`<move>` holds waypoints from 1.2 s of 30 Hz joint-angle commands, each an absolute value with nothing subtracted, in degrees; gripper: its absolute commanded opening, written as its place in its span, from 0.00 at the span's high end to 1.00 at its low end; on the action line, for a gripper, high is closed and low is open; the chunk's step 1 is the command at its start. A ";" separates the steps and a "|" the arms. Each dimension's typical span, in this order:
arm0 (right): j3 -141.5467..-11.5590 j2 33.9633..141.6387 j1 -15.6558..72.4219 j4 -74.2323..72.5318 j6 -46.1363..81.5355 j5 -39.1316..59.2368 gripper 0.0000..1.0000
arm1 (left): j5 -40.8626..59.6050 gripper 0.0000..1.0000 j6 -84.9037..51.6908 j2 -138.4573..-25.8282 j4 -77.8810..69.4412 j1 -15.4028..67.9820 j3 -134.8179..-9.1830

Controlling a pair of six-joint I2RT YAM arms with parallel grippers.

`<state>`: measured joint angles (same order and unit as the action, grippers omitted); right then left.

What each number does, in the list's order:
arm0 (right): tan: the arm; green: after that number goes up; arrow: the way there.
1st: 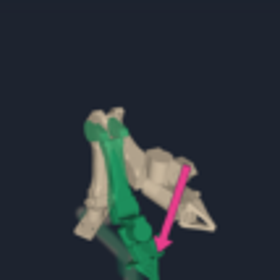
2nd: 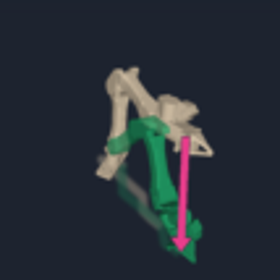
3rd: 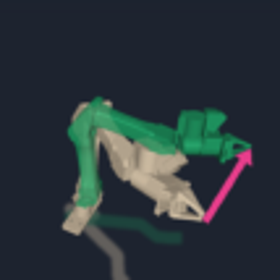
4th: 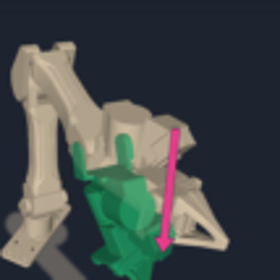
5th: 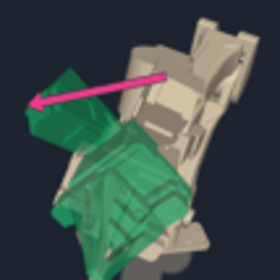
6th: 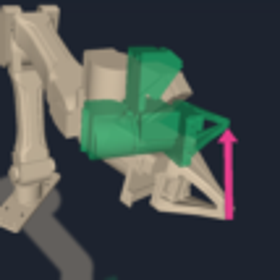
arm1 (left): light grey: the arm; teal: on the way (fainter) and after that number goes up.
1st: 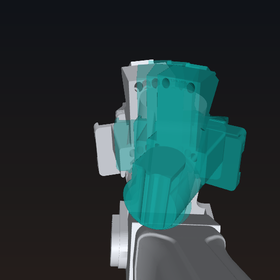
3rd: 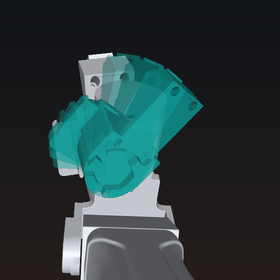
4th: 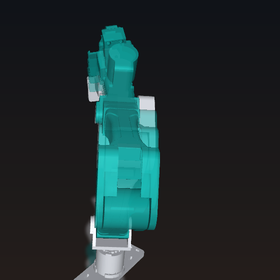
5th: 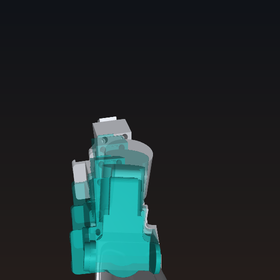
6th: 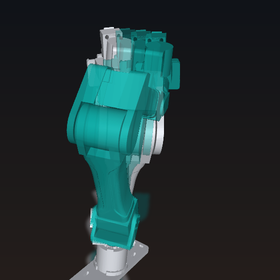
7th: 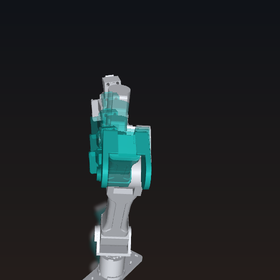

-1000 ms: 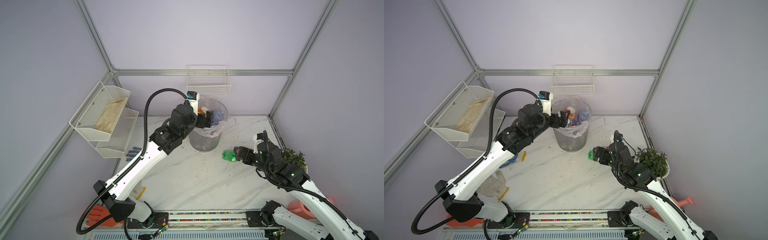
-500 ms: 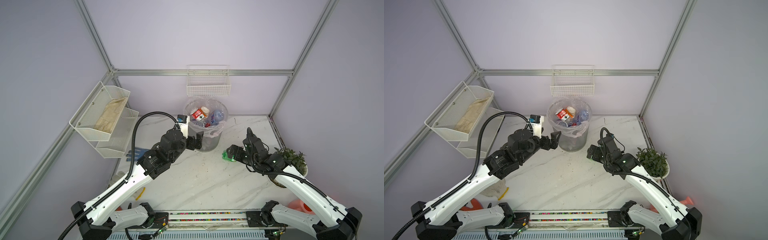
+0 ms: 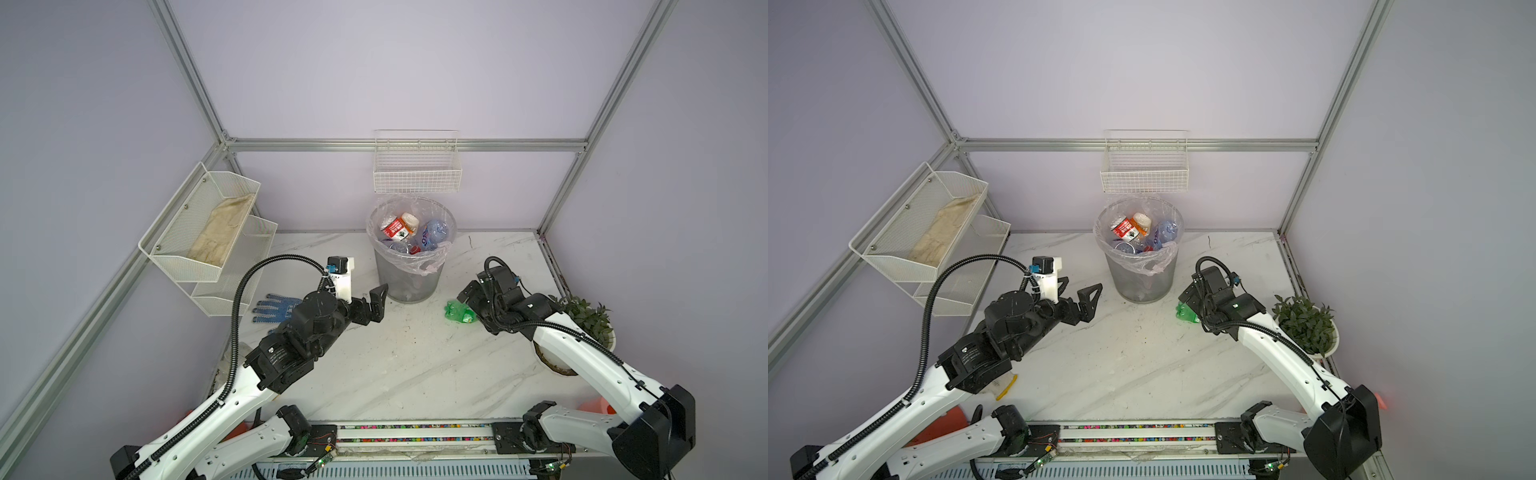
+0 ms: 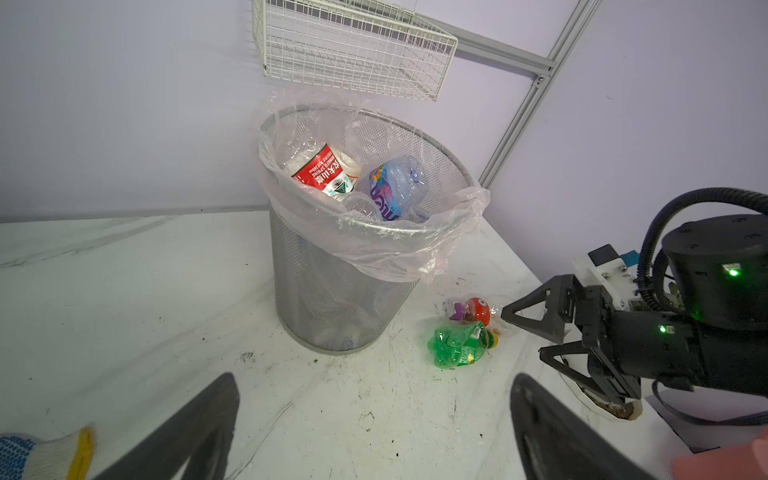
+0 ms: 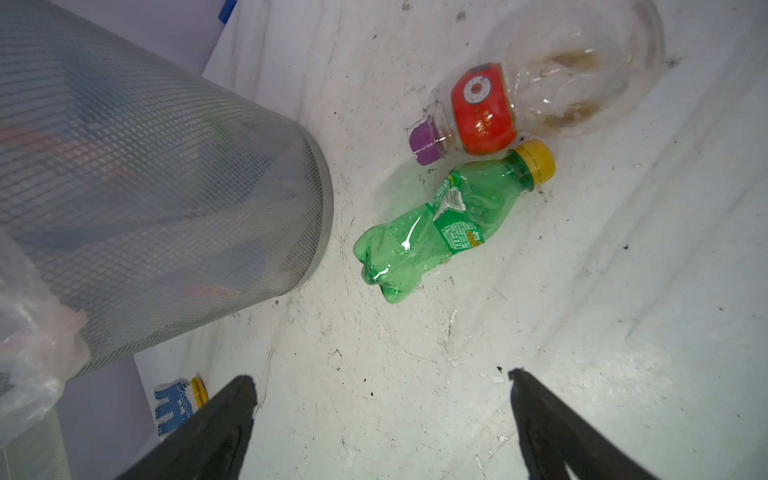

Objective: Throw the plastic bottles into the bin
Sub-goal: 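Withdraw the left gripper while right gripper moves over the green bottle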

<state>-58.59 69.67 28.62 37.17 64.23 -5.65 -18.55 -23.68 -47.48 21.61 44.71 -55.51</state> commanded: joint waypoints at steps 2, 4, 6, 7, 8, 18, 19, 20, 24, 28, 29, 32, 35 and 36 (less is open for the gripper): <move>-58.36 71.10 25.01 39.20 69.11 -2.51 0.03 | -19.56 0.00 -26.00 -43.49 21.73 44.91 -51.96; -58.38 72.13 23.80 39.32 69.57 -1.59 0.03 | -19.50 0.00 -26.49 -42.18 22.49 44.91 -50.73; -58.78 73.44 23.08 40.41 70.52 -1.65 0.02 | -19.33 0.00 -27.10 -40.99 22.74 44.91 -49.21; -58.94 74.07 22.71 40.95 71.09 -1.64 0.03 | -19.18 0.00 -27.37 -40.46 23.11 44.91 -48.56; -59.06 74.69 22.46 41.20 71.39 -1.50 0.03 | -19.08 0.00 -27.57 -39.94 23.50 44.91 -47.99; -61.82 82.47 20.15 40.60 72.80 0.00 0.03 | -17.87 0.00 -30.02 -37.79 25.26 45.00 -46.34; -62.72 83.63 19.90 40.26 72.28 0.08 0.03 | -17.75 0.00 -30.46 -37.67 25.33 45.05 -46.27; -63.83 84.90 19.57 39.96 71.79 0.47 0.03 | -17.43 0.00 -30.86 -37.55 25.35 45.08 -46.24; -66.82 90.38 18.70 37.21 69.91 3.78 0.03 | -16.84 0.00 -31.99 -36.58 25.56 45.35 -46.46; -68.39 95.96 18.50 35.88 69.55 5.40 0.03 | -17.19 0.00 -32.33 -35.25 26.30 45.61 -46.71; -68.29 97.14 18.50 35.29 69.61 5.94 0.03 | -17.22 0.00 -32.34 -34.93 26.58 45.60 -46.76; -67.88 99.84 17.93 33.46 69.22 7.09 0.12 | -17.23 0.00 -32.47 -34.21 27.51 45.70 -46.96; -67.52 101.67 17.10 32.96 69.32 7.11 0.33 | -17.21 0.00 -32.60 -33.34 28.01 45.79 -46.87; -67.43 101.93 17.05 32.98 69.43 7.20 0.39 | -17.23 0.00 -32.56 -33.01 28.10 45.72 -46.85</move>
<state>-67.85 101.54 17.91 33.61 68.25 6.76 -17.56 -31.51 -33.85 28.25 45.50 -48.07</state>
